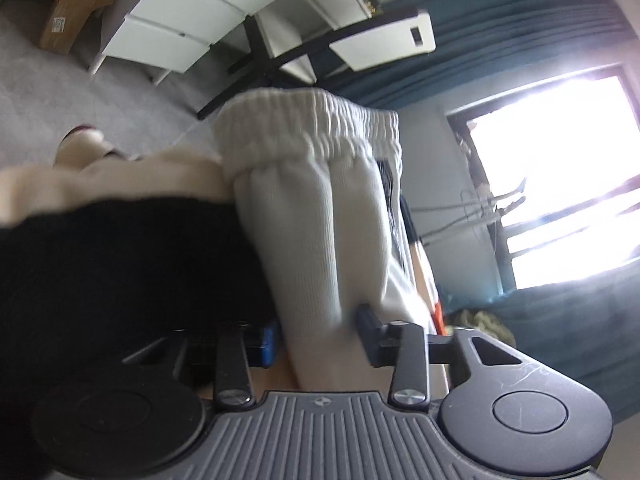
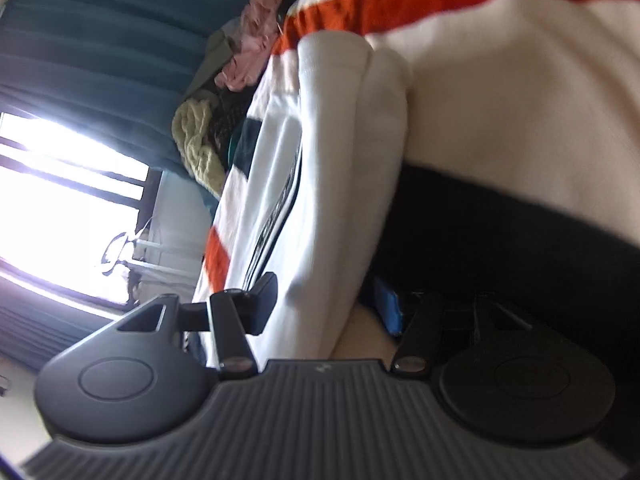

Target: Fold clothes

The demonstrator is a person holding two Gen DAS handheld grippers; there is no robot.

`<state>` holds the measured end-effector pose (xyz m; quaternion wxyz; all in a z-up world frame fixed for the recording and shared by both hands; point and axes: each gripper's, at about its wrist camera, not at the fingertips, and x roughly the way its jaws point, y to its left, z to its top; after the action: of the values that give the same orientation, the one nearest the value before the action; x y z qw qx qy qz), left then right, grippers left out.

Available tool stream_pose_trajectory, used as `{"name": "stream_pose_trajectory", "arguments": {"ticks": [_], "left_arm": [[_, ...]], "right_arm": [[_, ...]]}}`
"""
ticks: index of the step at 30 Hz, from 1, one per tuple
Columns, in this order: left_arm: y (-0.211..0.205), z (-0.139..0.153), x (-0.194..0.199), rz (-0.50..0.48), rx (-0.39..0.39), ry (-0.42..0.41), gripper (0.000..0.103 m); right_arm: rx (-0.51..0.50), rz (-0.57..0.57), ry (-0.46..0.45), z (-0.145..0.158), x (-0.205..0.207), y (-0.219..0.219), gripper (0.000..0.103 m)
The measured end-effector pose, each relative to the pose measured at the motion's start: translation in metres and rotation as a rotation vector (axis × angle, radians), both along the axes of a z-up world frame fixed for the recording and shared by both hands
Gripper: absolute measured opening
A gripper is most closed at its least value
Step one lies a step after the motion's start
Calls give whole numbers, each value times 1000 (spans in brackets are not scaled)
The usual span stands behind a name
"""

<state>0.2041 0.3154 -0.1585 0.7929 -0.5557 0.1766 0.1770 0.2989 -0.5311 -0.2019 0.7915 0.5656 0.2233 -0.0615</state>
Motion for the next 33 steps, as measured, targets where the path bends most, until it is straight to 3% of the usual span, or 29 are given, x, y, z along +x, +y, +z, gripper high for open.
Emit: {"name": "stream_pose_trajectory", "arguments": {"ticks": [3,5,8,12,19,27,30,33], "left_arm": [[7,-4,17,25,34,-16,19],[9,-1,15,36,37,-28,13],[10,6,7,50,33,-48,11],[12,16,-4,68,28,-73,9],[15,32,-27,98,20,-115,9],[2,61,-94,44,55,-128,9],[1,65,-112,25,49,-90,9],[-1,61,-121,12,50,9,10]], "right_arm": [[-3,-55,-20,-9,12,-9,42],[-4,-92,-33,-15,20,-15,42],[-8,-145,-48,-23,31,-24,29],[-57,-157,-28,-7,32,-21,13],[-85,-161,-73,22,-19,-18,11],[-41,-202,-54,44,-92,-38,11],[-37,-224,-46,47,-117,-47,11],[-33,-220,20,42,-132,-53,11]]}}
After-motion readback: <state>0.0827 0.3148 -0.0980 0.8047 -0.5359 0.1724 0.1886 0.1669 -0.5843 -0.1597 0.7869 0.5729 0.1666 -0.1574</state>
